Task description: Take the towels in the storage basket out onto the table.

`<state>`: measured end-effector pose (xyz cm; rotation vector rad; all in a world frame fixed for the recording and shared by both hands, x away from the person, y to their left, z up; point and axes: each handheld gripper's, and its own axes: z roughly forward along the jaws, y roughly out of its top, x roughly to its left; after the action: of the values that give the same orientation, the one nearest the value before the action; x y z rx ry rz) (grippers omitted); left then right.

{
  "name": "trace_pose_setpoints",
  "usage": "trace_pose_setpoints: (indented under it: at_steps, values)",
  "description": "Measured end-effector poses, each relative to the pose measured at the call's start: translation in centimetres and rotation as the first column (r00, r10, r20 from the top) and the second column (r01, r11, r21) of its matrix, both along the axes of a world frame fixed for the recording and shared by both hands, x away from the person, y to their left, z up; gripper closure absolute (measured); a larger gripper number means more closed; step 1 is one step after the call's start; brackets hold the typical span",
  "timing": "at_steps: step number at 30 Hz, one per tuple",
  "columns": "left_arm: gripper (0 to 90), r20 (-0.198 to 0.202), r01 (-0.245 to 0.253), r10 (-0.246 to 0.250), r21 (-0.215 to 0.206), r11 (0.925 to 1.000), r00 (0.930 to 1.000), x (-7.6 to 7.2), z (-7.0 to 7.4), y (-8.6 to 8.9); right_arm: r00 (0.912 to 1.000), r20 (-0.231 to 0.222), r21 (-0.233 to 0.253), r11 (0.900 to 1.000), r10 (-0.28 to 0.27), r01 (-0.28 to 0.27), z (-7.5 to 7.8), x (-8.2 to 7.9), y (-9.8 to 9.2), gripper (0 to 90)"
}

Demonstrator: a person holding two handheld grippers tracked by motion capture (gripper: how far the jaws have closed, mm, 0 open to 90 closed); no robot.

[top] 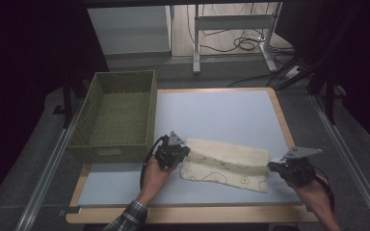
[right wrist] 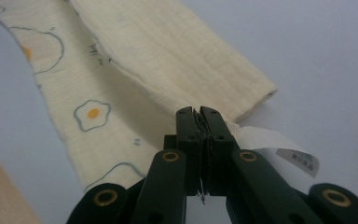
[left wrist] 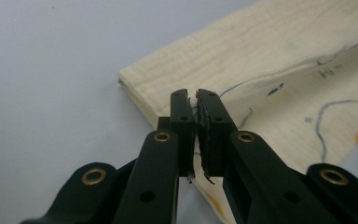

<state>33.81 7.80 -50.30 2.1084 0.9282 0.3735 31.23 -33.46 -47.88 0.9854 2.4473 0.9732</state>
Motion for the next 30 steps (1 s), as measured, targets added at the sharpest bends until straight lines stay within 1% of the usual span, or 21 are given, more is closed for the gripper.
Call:
trace_pose_setpoints:
  at_steps: [4,9,12,13,19,21,22,24,25,26,28,30]
  values:
    - [85.5,0.006,0.020,-0.020,-0.009,0.9997,0.9998,-1.4,-0.3,0.3,0.9999,-0.004,0.002,1.000,0.014,-0.014,-0.1,-1.2,0.1,87.0]
    - [85.3,0.014,0.029,-0.029,-0.016,0.9995,0.9995,-2.4,-0.8,0.9,0.9994,-0.015,0.007,1.000,0.031,-0.031,-0.7,-2.3,0.2,86.9]
    - [84.7,0.009,0.043,-0.043,-0.033,0.9985,0.9990,-3.0,-1.0,1.2,0.9990,-0.021,0.010,0.999,0.040,-0.039,-0.9,-3.0,0.2,86.7]
    - [84.5,0.008,0.043,-0.043,-0.026,0.9987,0.9991,-3.1,-1.2,1.2,0.9989,-0.022,0.009,0.999,0.041,-0.041,-1.0,-3.1,0.2,86.7]
    - [83.3,-0.015,0.057,-0.058,-0.030,0.9979,0.9982,-4.0,-2.0,1.3,0.9974,-0.040,0.020,0.998,0.060,-0.059,-1.7,-4.0,0.3,86.3]
    - [80.5,-0.029,0.061,-0.062,-0.032,0.9976,0.9976,-4.2,-2.2,1.5,0.9967,-0.049,0.018,0.998,0.065,-0.064,-2.0,-4.2,0.4,85.8]
    - [79.0,-0.039,0.062,-0.064,-0.047,0.9969,0.9972,-4.3,-2.3,1.7,0.9963,-0.054,0.019,0.998,0.067,-0.066,-2.2,-4.3,0.4,85.5]
    - [76.2,-0.045,0.062,-0.065,-0.060,0.9963,0.9969,-4.7,-2.2,2.1,0.9959,-0.062,0.022,0.998,0.066,-0.065,-2.4,-4.6,0.3,84.5]
    - [73.3,-0.047,0.062,-0.065,-0.065,0.9959,0.9967,-4.9,-2.1,2.3,0.9958,-0.064,0.027,0.998,0.066,-0.065,-2.4,-4.7,0.2,82.3]
    - [70.1,-0.048,0.064,-0.068,-0.069,0.9955,0.9965,-5.1,-2.0,2.5,0.9956,-0.070,0.037,0.998,0.063,-0.060,-2.3,-4.8,0.0,80.6]
    - [64.6,-0.051,0.064,-0.068,-0.066,0.9958,0.9964,-5.5,-1.7,3.0,0.9960,-0.069,0.040,0.998,0.057,-0.054,-2.1,-5.1,-0.3,79.0]
    - [62.4,-0.047,0.057,-0.060,-0.065,0.9962,0.9971,-5.8,-1.3,3.4,0.9970,-0.059,0.046,0.998,0.050,-0.047,-1.6,-5.4,-0.7,77.6]
